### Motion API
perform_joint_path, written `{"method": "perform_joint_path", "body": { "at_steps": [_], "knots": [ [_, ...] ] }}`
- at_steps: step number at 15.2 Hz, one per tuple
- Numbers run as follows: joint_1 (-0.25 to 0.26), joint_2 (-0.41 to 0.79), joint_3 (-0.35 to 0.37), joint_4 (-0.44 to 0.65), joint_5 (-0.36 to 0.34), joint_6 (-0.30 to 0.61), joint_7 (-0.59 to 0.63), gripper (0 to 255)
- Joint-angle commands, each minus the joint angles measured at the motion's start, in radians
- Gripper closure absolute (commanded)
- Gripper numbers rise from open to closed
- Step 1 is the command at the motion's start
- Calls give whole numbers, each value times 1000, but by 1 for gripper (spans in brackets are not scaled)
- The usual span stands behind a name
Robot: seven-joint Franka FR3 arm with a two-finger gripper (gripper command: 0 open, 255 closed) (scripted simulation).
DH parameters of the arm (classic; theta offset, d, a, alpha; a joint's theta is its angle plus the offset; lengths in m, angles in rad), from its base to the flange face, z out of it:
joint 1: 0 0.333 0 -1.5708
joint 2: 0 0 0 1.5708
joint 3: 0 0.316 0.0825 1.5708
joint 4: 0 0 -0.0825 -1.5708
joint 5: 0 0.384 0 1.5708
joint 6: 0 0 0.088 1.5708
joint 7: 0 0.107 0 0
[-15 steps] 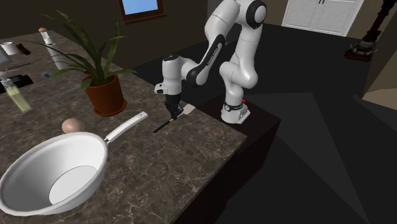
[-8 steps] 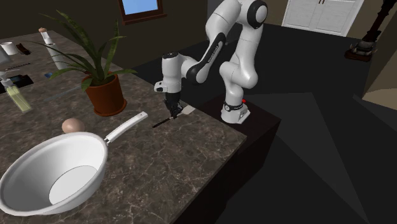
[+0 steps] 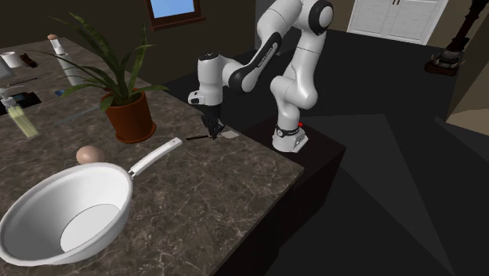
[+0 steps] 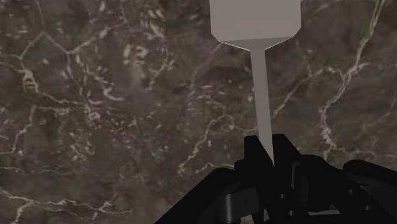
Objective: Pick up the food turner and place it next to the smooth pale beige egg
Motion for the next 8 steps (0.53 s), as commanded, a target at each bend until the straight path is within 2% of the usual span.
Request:
{"method": "perform_joint_path", "body": {
  "at_steps": [1,8],
  "knots": [
    [-1,-18,2,15,-1,-33,2,255],
    [-2,-62,10,76,-3,-139,6,255]
  ]
}}
